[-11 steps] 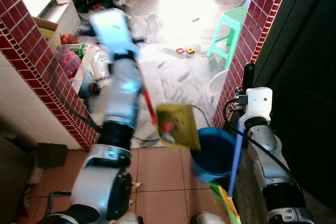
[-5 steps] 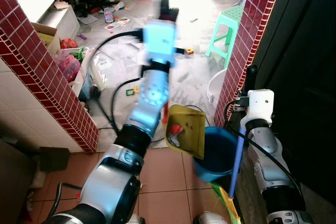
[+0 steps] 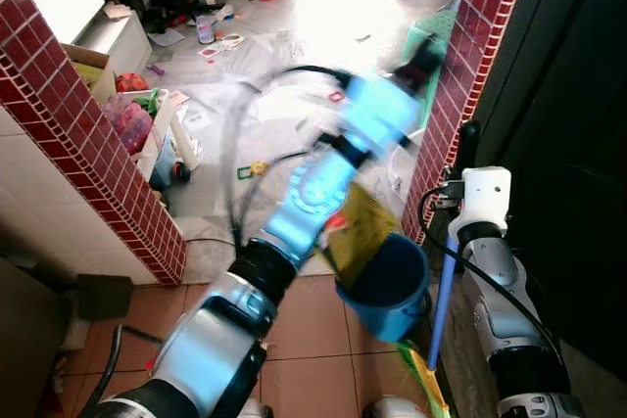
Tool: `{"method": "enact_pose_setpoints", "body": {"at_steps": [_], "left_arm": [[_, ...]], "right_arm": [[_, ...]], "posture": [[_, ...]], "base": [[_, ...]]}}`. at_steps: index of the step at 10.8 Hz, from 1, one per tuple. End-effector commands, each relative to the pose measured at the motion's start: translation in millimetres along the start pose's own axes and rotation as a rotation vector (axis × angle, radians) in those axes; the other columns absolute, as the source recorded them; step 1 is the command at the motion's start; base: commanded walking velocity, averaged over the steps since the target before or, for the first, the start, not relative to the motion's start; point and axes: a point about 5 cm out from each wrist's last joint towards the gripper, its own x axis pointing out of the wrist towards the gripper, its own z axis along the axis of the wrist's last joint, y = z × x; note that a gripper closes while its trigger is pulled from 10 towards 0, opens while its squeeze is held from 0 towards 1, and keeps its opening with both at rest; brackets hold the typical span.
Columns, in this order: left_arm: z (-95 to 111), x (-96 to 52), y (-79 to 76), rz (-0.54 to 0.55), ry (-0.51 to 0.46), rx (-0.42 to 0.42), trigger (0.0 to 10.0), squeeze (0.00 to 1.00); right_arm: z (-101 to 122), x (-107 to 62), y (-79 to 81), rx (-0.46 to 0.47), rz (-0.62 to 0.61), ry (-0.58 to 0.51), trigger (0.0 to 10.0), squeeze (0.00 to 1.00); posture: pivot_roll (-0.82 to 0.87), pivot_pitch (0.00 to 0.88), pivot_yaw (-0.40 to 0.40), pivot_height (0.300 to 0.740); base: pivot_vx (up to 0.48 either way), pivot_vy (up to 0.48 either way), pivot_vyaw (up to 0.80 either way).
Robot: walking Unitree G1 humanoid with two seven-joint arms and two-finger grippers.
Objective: Sweep floor
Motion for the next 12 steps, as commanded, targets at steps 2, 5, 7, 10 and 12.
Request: {"method": "enact_pose_setpoints", "body": {"at_steps": [2,5,7,10,12], "left_arm": [[19.0,17.1,-31.3,-0.03,-0.084,-0.145,10.0,0.0],[38.6,27.1,-36.1,-0.153,-0.147,-0.157,10.0,0.0],[56.2,27.0,-51.9,-0.337,-0.201,-0.114,10.0,0.0],[63.3,26.4,-57.0,-0.429,-0.204,-0.069,10.0,0.0],[67.8,33.4,-39.6,-0.331,-0.186,-0.108,10.0,0.0]], "right_arm": [[13.1,5.2,2.8,0.012,0.008,-0.053,10.0,0.0],[14.0,7.6,4.7,0.011,0.018,-0.055,10.0,0.0],[14.2,8.9,4.8,0.011,0.018,-0.056,10.0,0.0],[13.5,9.0,5.8,0.01,0.024,-0.053,10.0,0.0],[13.4,8.8,6.1,0.009,0.026,-0.053,10.0,0.0]], "posture": [[-0.14,0.0,0.105,0.74],[-0.13,0.0,0.098,0.74],[-0.13,0.0,0.097,0.74],[-0.13,0.0,0.094,0.74],[-0.13,0.0,0.091,0.74]], "base": [[0.0,0.0,0.0],[0.0,0.0,0.0],[0.0,0.0,0.0],[0.0,0.0,0.0],[0.0,0.0,0.0]]}}
